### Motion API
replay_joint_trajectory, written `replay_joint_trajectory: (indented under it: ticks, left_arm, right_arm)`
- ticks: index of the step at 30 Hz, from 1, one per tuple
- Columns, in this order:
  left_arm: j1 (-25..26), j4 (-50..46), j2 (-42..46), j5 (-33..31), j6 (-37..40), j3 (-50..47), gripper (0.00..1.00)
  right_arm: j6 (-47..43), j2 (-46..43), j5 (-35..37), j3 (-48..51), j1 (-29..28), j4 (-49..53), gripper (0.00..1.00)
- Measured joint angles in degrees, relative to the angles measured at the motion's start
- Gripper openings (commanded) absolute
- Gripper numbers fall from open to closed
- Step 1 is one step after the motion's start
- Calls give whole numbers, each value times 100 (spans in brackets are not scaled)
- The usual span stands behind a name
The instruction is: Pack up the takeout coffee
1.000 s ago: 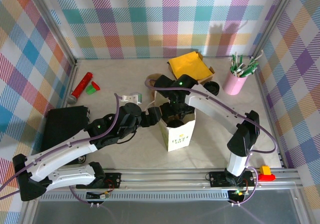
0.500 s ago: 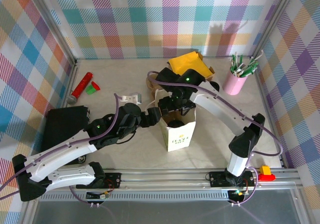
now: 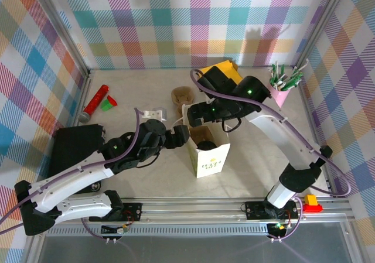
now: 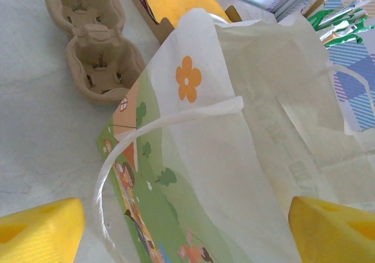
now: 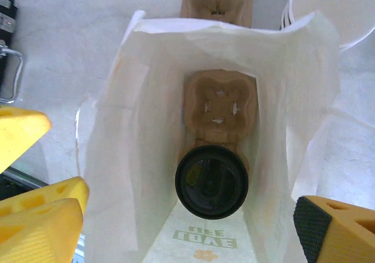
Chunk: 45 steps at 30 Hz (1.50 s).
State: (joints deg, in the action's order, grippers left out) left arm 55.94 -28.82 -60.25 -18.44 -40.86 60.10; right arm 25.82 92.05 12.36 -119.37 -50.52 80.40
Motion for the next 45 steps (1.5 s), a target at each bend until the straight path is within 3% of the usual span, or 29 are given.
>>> replay_joint_trajectory:
  ticks: [10,21,31,45]
  left_arm:
    - [0,-258,-44,50,282,444,91]
    - [0,-634,238,-83,730,868,92]
    - [-22,-1252,1449,-955,925,844,93]
    - [-22,-2164,2070,-1423,1075,413,93]
  right_arm:
    - [-284,-774,133,87,542,-590,97]
    - [-538,-1357,48,796,2341,-1484,95]
    - [-857,-1027,39,807,3974,-2009,92]
    - [-1027,131,-527,1150,5414,-2551,74]
